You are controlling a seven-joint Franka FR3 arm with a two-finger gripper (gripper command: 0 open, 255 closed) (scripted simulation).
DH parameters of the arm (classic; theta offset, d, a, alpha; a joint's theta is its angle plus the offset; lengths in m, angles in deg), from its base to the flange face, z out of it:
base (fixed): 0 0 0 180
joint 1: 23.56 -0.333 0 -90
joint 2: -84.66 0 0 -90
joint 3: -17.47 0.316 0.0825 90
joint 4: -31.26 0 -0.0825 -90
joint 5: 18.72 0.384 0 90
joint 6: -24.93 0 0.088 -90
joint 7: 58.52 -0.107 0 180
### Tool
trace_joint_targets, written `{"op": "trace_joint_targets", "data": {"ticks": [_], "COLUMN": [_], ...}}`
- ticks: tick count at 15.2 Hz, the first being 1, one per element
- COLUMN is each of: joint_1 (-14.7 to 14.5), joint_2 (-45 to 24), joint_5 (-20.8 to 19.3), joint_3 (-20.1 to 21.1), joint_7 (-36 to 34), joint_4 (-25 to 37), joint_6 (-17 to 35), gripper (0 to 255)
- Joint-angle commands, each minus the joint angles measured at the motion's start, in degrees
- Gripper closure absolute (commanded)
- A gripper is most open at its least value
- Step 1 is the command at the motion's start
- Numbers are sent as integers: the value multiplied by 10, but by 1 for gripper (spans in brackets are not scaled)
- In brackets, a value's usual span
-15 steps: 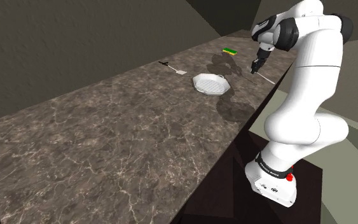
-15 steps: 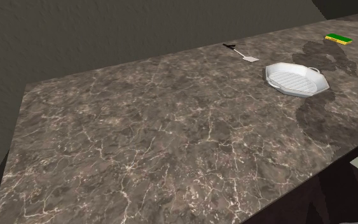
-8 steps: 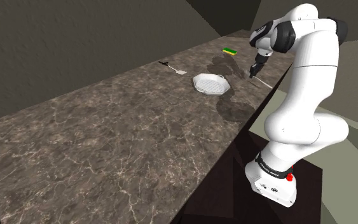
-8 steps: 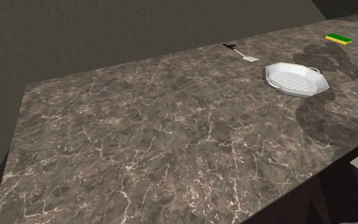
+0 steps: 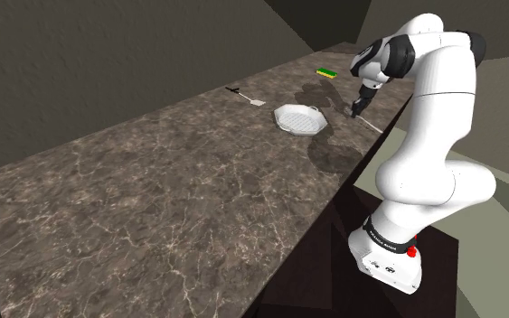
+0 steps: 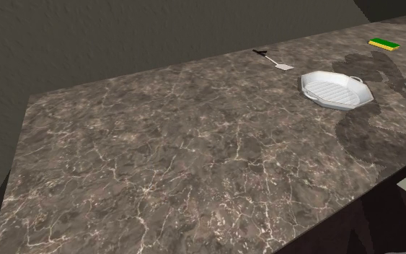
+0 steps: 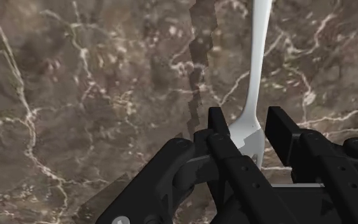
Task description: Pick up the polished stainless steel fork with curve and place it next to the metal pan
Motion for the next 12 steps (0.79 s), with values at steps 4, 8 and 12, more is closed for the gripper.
{"op": "trace_joint_targets", "data": {"ticks": [4,8,12], "joint_1": [3,3,3], "joint_2": [-15,-15,-15], "joint_5": [6,6,6], "joint_3": [4,4,4], "joint_7": [5,5,5], "joint_4": [-4,-4,-4], "joint_6": [18,18,18], "gripper": [255,255,0]}}
